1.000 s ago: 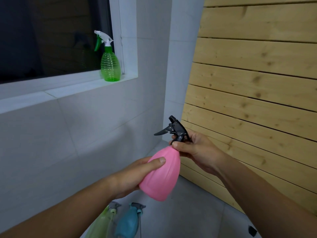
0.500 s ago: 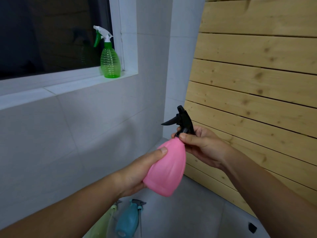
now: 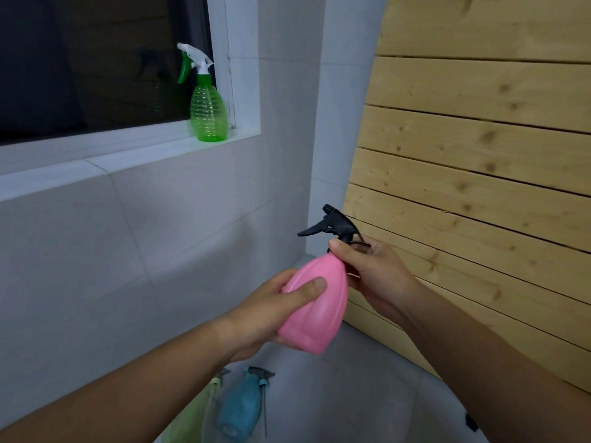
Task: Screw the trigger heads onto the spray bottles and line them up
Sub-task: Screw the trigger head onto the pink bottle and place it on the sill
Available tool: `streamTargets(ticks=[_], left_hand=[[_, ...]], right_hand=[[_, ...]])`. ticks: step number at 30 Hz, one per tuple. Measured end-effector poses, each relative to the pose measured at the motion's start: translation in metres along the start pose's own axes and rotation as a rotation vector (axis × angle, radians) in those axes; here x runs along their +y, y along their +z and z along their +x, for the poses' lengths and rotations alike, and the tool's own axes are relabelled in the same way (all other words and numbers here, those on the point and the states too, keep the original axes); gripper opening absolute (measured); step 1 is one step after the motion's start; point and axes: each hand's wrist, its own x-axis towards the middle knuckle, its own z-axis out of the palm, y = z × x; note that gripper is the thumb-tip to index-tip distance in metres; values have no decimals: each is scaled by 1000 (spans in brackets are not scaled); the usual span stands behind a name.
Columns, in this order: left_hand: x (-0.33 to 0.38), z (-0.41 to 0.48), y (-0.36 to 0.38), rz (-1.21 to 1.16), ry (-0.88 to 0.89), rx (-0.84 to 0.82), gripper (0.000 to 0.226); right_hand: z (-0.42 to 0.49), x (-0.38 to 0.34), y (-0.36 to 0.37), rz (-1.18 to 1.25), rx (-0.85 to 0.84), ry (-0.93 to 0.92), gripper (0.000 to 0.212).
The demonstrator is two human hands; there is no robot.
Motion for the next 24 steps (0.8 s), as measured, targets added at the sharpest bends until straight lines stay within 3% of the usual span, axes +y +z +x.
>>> streamTargets(ticks=[3, 7, 12, 17, 20, 24], left_hand=[[1, -1, 1, -110, -58, -66, 54], [5, -3, 3, 5, -61, -99, 52], [4, -1, 4, 208, -77, -18, 80], [6, -1, -3, -23, -136, -109, 63], [7, -2, -3, 61, -145, -104, 59], [8, -6, 7, 109, -151, -49, 71]], right_hand=[[2, 1, 2, 33, 36, 52, 22], [1, 4, 9, 161, 38, 79, 29], [2, 5, 13, 245, 14, 94, 31], [2, 3, 14, 222, -23, 89, 22], [1, 4, 16, 238, -9, 85, 21], [1, 5, 18, 247, -4, 92, 24]])
